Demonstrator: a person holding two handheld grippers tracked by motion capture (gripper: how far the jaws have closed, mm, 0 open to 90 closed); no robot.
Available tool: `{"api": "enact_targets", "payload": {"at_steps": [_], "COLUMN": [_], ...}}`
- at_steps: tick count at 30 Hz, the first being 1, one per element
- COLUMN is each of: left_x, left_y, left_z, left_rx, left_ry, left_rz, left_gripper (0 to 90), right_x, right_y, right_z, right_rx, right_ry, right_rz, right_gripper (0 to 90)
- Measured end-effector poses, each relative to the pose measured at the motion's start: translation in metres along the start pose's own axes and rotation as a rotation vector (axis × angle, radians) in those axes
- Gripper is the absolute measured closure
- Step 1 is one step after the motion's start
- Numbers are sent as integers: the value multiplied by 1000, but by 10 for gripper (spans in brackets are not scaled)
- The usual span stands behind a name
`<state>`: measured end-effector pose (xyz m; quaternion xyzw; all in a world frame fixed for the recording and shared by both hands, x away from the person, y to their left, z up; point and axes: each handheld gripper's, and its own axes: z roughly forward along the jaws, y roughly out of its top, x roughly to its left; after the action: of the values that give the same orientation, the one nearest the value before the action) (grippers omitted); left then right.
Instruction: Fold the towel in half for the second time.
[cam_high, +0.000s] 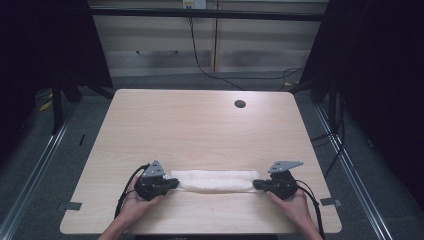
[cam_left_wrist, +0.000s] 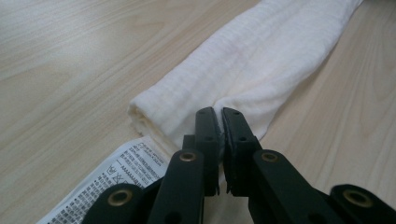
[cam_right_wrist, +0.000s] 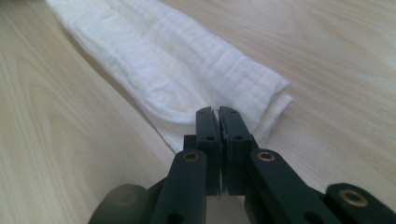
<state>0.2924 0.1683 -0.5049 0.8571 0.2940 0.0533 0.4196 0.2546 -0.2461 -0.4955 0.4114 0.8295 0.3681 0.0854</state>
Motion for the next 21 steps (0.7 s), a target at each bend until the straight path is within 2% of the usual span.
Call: {"api": "enact_targets", "payload": {"at_steps": [1, 4, 6, 8, 11, 13, 16, 17, 18, 20, 21], "left_x": [2, 4, 7, 11, 21, 23, 28, 30, 32, 29, 29], "left_y": [1, 3, 5, 6, 7, 9, 10, 10, 10, 11, 11], "left_z": [1, 3, 4, 6, 8, 9, 10, 11, 10, 8, 7], "left_rx": [-7, -2, -2, -7, -31, -31, -37, -50, -55, -49, -50], "left_ry": [-2, 12, 22, 29, 24, 47, 45, 19, 1, 11, 3], "left_rz": [-5, 14, 10, -6, -72, -58, -81, -130, -155, -130, -136], "left_gripper": [857, 857, 857, 857, 856, 856, 851, 841, 809, 797, 770], "right_x": [-1, -5, -8, -12, -16, -18, -23, -25, -27, -27, -25], "right_y": [1, 5, 8, 10, 17, 22, 27, 28, 28, 28, 28], "right_z": [1, 4, 7, 10, 16, 20, 26, 26, 26, 26, 25], "right_rx": [-1, -4, -10, -22, -20, -23, -33, -32, -36, -37, -35], "right_ry": [-20, -25, -28, -21, -30, -48, -41, -30, -17, -13, -14], "right_rz": [-4, 5, 10, 26, 26, 25, 42, 53, 57, 53, 46], "right_gripper": [879, 878, 878, 878, 877, 876, 872, 868, 865, 844, 819]}}
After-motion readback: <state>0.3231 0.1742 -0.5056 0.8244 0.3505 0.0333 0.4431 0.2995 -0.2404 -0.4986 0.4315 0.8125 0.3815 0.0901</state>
